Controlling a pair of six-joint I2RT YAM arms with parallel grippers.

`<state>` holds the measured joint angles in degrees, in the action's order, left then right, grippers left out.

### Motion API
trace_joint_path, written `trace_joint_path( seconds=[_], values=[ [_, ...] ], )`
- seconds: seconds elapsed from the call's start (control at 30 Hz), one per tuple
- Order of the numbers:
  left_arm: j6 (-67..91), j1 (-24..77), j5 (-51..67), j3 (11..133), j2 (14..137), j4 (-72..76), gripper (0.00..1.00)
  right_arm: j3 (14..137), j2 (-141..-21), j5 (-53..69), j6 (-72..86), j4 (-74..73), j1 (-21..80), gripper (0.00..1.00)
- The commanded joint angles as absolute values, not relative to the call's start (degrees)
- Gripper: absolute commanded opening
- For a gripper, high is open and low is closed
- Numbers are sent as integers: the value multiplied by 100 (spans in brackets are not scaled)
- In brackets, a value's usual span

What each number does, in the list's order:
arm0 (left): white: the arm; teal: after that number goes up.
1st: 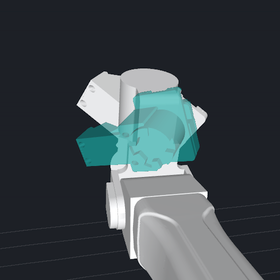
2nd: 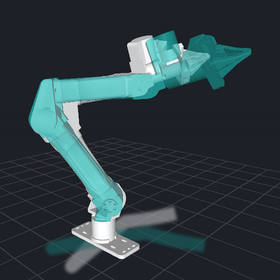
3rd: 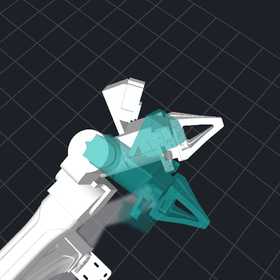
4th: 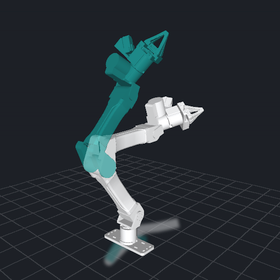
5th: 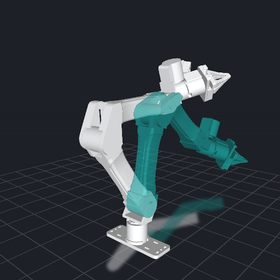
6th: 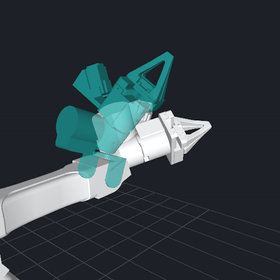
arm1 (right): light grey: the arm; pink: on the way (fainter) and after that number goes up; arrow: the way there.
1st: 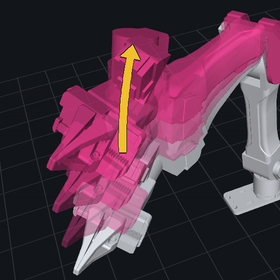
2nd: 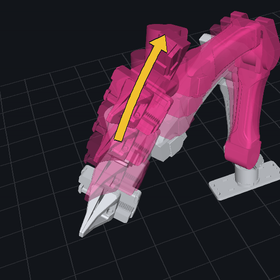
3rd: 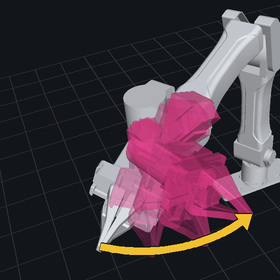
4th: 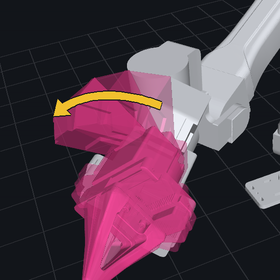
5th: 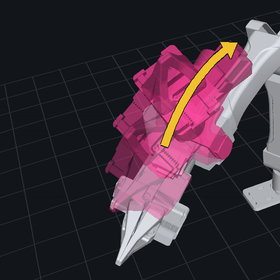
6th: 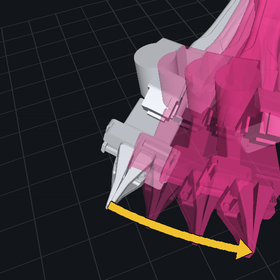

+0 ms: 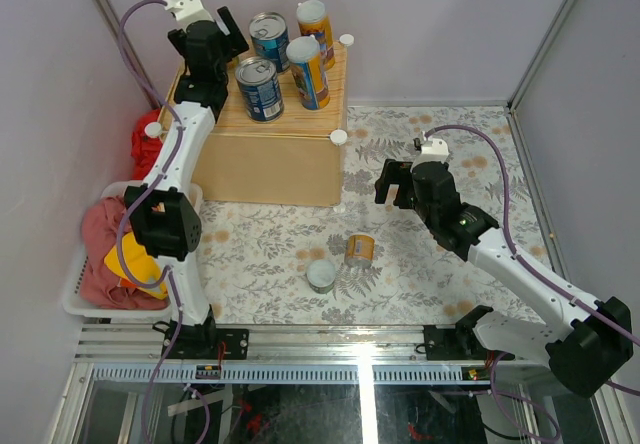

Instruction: Place and organize the canned foods onto the counter

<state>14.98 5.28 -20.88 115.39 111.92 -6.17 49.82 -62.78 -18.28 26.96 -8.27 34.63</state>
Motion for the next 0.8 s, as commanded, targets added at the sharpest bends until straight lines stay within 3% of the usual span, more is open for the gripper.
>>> trace_joint_path(
  seconds=[0.0, 0.43, 0.77],
  values=[
    [1584, 595, -2376, 11707, 10909, -95, 90, 5092, -6207, -1767, 2637, -651, 3424, 99],
    [1410, 1284, -2940, 11106, 9548, 757, 91, 5145, -6146, -1811, 2621, -739, 3419, 99],
    [649, 3586, -2770, 8298, 7019, 1102, 90, 5261, -6047, -2118, 2554, -984, 3415, 99]
  ],
)
